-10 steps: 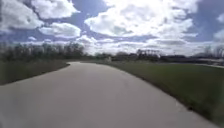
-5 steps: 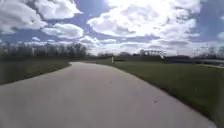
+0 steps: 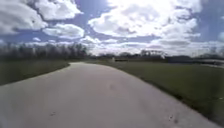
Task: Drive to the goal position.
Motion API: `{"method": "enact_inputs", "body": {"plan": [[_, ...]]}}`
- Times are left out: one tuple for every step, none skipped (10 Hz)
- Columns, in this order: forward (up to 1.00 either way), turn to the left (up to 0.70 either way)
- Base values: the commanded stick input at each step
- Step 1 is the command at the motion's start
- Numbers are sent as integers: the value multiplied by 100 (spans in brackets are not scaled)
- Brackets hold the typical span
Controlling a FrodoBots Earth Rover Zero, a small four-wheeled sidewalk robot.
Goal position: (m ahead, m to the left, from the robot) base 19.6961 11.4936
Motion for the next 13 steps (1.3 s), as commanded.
{"method": "enact_inputs", "body": {"plan": [[100,0],[100,0],[100,0],[100,-17],[100,-9],[100,0],[100,0],[100,0],[100,0],[100,0],[100,0],[100,0],[100,0]]}}
